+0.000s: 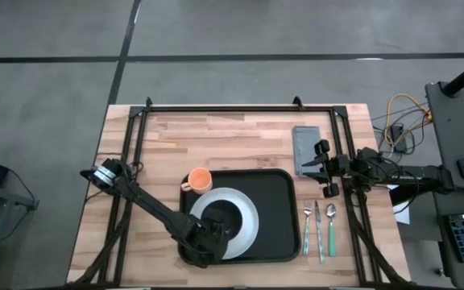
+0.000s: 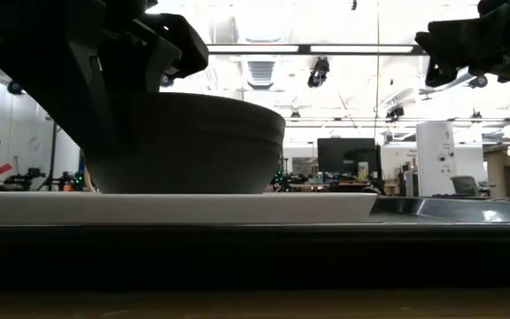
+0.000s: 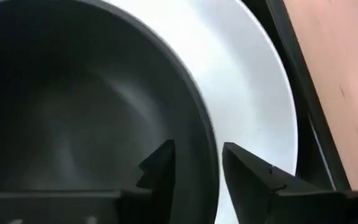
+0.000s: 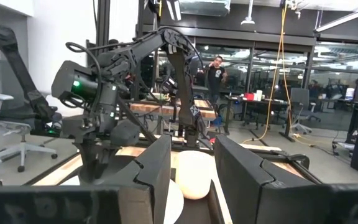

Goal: Set up tray
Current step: Stack the black bowl on top of the white plate, then put the gray napkin on the black serving tray right of the white plate

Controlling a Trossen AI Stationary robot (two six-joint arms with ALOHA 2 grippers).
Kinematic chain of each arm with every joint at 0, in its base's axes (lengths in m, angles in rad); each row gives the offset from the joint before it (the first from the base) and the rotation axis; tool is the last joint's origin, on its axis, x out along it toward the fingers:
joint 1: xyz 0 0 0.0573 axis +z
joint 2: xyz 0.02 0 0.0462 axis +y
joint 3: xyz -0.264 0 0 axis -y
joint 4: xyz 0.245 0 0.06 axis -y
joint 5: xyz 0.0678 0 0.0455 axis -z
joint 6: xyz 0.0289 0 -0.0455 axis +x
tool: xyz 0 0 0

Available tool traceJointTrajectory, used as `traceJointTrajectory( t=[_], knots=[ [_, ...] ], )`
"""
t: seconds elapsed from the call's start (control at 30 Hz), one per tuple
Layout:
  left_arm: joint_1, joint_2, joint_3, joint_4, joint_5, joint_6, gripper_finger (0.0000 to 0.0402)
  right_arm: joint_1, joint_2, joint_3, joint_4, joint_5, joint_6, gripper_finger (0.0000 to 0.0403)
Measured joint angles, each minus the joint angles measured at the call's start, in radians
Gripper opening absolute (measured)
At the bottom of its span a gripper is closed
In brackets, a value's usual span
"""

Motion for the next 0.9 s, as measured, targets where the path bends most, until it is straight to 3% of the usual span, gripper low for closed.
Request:
traceJointTrajectory(
  t=[0.2, 0.43, 0.6, 0.7, 0.9],
  knots=[
    [0.0, -0.052, 0.0, -0.006, 0.0, 0.022, 0.0129, 0.0, 0.0, 0.0, 0.0, 0.0, 0.0, 0.0112],
    [-0.002, -0.132, -0.017, -0.003, -0.006, 0.227, 0.0129, 0.0, 0.0, 0.0, 0.0, 0.0, 0.0, 0.0112],
    [0.025, -0.19, -0.071, 0.043, -0.126, 0.304, 0.013, 0.0, 0.0, 0.0, -0.002, 0.0, 0.0, 0.0112],
    [0.06, -0.267, -0.153, 0.125, -0.196, 0.318, 0.013, 0.0, 0.0, 0.0, -0.001, 0.0, 0.0, 0.0112],
    [0.128, -0.523, -0.42, 0.418, -0.19, 0.386, 0.013, 0.0, 0.004, 0.0, -0.001, 0.0, 0.041, 0.0112]
  ],
)
